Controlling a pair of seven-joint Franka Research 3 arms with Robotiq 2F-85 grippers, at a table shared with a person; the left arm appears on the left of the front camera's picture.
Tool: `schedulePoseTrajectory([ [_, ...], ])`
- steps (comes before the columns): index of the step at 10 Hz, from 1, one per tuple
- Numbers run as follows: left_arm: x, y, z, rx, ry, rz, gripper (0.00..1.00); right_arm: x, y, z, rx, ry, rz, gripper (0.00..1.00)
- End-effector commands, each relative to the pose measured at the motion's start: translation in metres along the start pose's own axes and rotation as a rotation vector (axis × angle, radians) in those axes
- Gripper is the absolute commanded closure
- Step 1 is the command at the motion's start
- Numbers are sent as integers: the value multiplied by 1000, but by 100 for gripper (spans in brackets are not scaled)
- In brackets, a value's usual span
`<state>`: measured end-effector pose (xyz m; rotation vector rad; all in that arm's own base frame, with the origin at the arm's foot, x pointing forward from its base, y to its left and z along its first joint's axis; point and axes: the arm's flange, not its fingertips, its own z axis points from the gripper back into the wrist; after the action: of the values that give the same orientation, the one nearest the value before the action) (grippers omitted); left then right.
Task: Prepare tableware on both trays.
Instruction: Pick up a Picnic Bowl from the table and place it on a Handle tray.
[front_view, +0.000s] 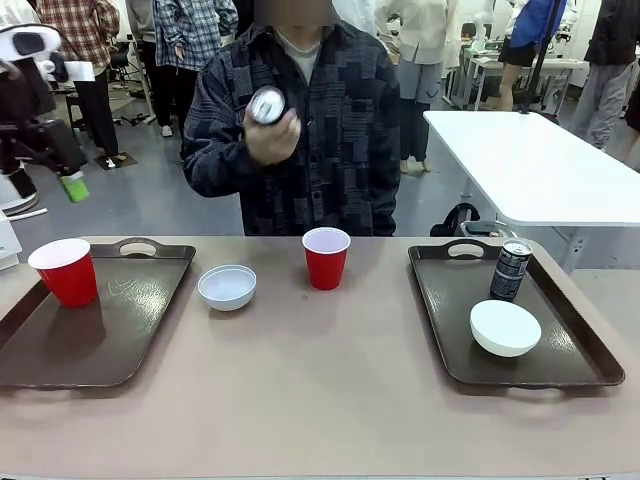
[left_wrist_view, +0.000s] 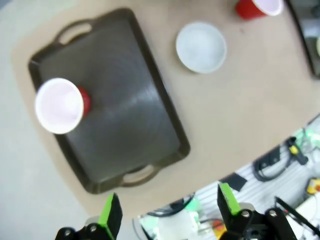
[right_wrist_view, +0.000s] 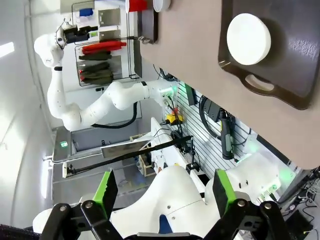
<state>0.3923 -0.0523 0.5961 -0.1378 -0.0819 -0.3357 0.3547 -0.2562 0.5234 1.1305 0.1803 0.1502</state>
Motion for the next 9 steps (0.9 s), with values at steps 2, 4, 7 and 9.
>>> schedulePoseTrajectory([
  [2, 0, 0, 0, 0, 0, 0, 0, 1, 3, 0, 2, -5, -7, 0],
  [4, 0, 0, 0, 0, 0, 0, 0, 1, 3, 0, 2, -5, -7, 0],
  [7, 11, -8, -39, -37, 1, 47, 0, 1, 3, 0, 2, -5, -7, 0],
  [9, 30, -36, -77, -7, -25, 50, 0, 1, 3, 0, 2, -5, -7, 0],
])
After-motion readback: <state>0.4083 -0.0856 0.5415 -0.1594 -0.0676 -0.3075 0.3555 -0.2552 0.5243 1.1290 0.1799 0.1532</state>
